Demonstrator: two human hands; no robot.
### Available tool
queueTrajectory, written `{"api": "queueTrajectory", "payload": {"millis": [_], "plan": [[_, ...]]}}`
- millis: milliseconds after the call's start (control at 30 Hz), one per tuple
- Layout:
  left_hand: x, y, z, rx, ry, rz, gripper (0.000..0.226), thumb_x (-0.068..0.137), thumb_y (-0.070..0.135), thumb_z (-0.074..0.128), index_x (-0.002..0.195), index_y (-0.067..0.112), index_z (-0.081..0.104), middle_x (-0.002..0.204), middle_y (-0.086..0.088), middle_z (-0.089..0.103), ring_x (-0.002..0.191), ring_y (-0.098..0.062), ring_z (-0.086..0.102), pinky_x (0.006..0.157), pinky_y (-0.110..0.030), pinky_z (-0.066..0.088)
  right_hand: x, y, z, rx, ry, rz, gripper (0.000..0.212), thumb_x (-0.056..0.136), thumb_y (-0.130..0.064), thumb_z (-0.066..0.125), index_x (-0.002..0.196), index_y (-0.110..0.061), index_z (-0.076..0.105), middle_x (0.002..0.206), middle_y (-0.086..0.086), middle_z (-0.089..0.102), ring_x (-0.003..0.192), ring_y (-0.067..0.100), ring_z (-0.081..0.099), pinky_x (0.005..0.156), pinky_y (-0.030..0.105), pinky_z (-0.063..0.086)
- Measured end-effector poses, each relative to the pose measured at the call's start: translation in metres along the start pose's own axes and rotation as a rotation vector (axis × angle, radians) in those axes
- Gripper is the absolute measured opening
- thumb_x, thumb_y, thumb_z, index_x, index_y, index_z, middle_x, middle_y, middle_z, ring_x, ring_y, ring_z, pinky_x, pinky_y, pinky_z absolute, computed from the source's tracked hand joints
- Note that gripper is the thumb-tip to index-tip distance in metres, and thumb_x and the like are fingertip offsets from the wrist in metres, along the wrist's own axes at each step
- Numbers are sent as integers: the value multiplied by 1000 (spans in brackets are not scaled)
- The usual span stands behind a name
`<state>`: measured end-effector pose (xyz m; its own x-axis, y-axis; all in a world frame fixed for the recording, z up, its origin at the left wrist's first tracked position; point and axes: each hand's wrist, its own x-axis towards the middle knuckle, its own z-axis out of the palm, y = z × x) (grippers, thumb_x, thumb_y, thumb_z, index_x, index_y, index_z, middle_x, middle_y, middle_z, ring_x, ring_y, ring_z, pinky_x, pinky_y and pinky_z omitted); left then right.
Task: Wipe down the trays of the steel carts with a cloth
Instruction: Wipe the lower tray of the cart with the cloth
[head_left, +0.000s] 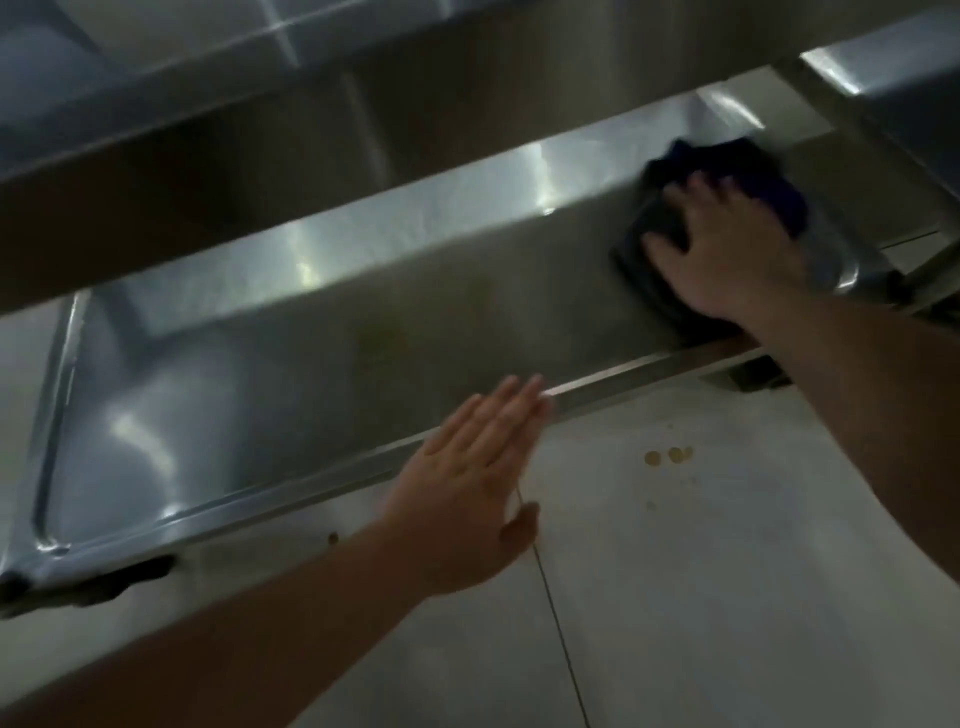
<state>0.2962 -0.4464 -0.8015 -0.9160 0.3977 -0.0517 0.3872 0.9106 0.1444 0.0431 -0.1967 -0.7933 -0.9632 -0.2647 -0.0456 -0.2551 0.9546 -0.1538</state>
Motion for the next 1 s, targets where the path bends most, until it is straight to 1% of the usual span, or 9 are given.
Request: {"api": "queueTrajectory", "payload": {"millis": [67,133,233,333,467,633,800,867,1000], "plan": [[-31,-21,2,20,40,-191,86,101,52,47,169,12,13,178,-5,2,164,-20,-2,132,-43,11,3,-12,0,5,-36,212,80,100,-67,21,166,-22,19,174,5,10,159,34,9,128,52,11],[-56,-34,3,57,32,-360,85,104,56,41,169,12,10,177,-5,1,164,-20,-3,132,-40,5,-5,-50,3,12,-53,226,82,100,-66,19,166,-19,15,174,7,7,159,36,6,128,53,9],[-73,-35,10,84,35,-487,86,103,58,38,168,8,14,177,-8,7,164,-23,2,132,-42,6,-37,-120,16,13,-65,-88,81,99,-65,27,165,-18,22,174,7,14,159,34,11,128,51,11],[-71,-33,15,87,-22,-538,94,102,68,25,168,10,-6,177,-7,-10,162,-21,-15,132,-42,-4,-68,-167,28,-21,-147,-370,84,96,-73,13,167,-27,13,175,-2,6,161,25,2,129,46,4],[-76,-43,15,64,-31,-479,91,102,70,16,166,16,-18,174,-1,-24,158,-13,-28,129,-36,-13,-67,-150,28,-47,-145,-494,83,95,-77,9,166,-35,13,174,-9,8,160,16,4,129,41,5],[-115,-94,-4,-42,85,-726,91,97,69,18,170,17,7,178,-1,0,163,-16,-5,131,-34,-2,-27,-67,16,-25,-18,-88,88,89,-71,22,162,-22,32,171,5,24,157,32,21,126,49,19],[-139,-129,-7,-99,121,-1015,80,107,61,20,169,12,10,177,-8,6,163,-21,0,132,-42,4,11,-84,22,33,-34,368,91,90,-70,14,166,-20,16,174,6,8,159,36,5,128,55,7],[-136,-124,1,-60,132,-1031,79,107,59,18,168,8,13,177,-11,7,164,-24,2,132,-41,3,15,-134,27,48,-17,296,87,94,-66,21,165,-17,19,174,10,12,158,38,8,127,55,9],[-134,-125,6,-35,138,-1026,89,99,63,9,168,8,15,177,-11,10,164,-24,4,132,-40,3,-17,-245,37,22,-98,-231,82,97,-66,27,165,-21,20,174,6,13,159,33,9,128,50,8]]}}
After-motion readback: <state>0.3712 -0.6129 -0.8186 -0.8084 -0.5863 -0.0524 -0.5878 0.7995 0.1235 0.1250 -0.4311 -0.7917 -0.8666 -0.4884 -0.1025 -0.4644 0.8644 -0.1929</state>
